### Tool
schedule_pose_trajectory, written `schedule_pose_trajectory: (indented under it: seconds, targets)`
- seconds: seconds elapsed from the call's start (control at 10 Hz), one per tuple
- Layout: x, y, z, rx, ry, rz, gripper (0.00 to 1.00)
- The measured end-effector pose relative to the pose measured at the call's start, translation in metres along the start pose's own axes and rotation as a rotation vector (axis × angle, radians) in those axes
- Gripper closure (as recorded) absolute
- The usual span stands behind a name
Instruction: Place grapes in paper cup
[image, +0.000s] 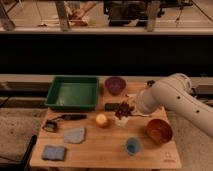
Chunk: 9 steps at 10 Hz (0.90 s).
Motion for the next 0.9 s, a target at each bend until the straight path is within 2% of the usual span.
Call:
schedule_pose_trajectory:
  seconds: [0.9]
  targets:
    - [0.0006, 0.0015, 0.0103, -0.042, 0.030, -0.034, 0.95]
